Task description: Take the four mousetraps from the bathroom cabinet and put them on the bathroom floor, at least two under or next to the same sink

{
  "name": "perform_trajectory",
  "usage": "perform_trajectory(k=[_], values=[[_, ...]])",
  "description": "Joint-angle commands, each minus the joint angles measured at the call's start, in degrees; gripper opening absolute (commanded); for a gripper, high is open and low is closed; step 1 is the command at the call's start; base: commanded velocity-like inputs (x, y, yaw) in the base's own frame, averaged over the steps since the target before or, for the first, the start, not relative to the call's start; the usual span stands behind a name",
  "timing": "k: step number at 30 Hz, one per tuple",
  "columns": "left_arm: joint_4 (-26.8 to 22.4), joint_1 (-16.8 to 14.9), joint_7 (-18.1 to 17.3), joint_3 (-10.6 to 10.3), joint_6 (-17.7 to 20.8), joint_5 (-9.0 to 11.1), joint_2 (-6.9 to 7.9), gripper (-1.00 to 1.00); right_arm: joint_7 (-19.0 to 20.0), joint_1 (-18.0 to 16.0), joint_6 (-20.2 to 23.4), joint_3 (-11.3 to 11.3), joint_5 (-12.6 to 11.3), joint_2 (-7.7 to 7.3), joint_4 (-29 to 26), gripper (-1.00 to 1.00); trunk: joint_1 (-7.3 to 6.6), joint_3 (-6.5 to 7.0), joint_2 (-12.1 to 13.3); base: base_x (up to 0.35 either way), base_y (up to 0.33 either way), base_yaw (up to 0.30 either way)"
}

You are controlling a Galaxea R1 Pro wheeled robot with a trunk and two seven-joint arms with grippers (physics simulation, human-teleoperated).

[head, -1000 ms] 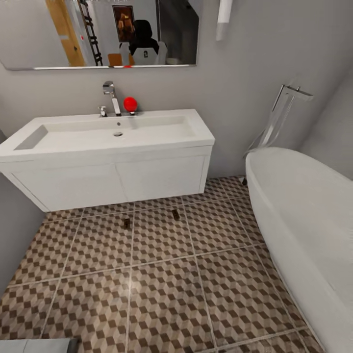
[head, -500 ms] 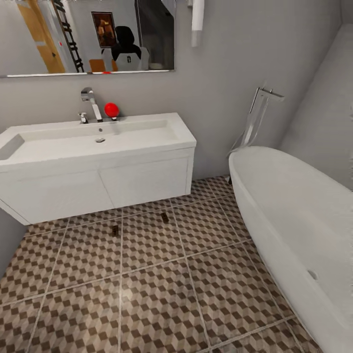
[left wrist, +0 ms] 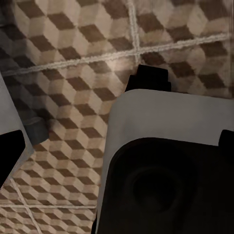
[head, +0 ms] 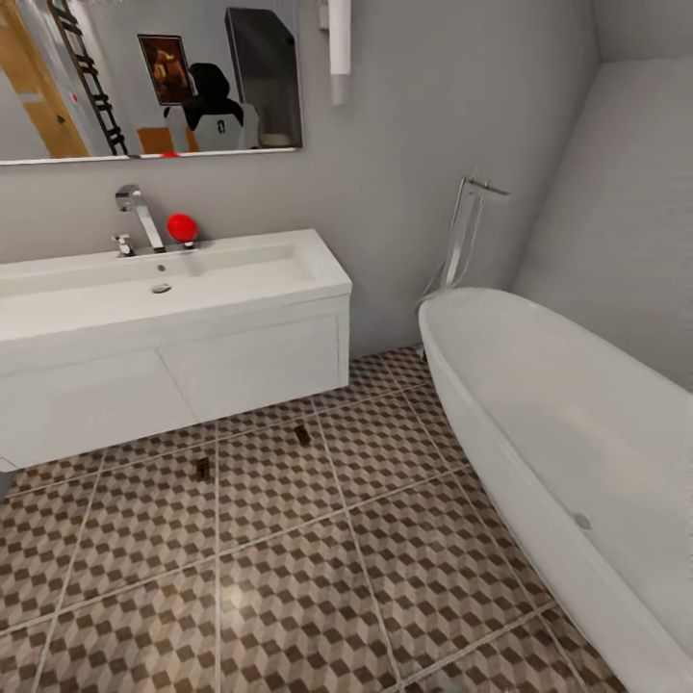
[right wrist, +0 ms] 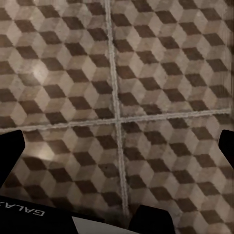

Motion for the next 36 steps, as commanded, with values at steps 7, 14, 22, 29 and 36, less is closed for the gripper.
perform_trajectory(k=[7,14,22,29,36], values=[[-0.40,-0.04,0.34,-0.41,-0.08,0.39,-0.11,1.00,-0.39,-0.04,-0.07,-0.31,0.58,0.01,0.06,1.00,0.00,0.51,-0.02,0.000,0.000,-0.195],[-0.47,-0.04,0.32,-0.42,-0.05,0.40,-0.24,1.00,-0.39,-0.04,-0.07,-0.26,0.66,0.01,0.06,1.00,0.00,1.06,-0.02,0.000,0.000,-0.196],[-0.50,-0.04,0.30,-0.36,-0.16,0.53,-0.38,1.00,-0.39,-0.04,-0.07,-0.28,0.67,0.09,0.06,1.00,0.00,1.68,-0.02,0.000,0.000,-0.198],[-0.57,-0.04,0.24,-0.34,-0.14,0.67,-0.45,1.00,-0.39,-0.04,-0.07,-0.29,0.67,0.11,0.04,1.00,0.00,2.23,-0.02,0.000,0.000,-0.199],[-0.65,-0.04,0.23,-0.23,-0.16,0.70,-0.48,1.00,-0.39,-0.04,-0.08,-0.33,0.66,0.18,-0.10,1.00,0.00,2.77,-0.02,0.000,0.000,-0.199]])
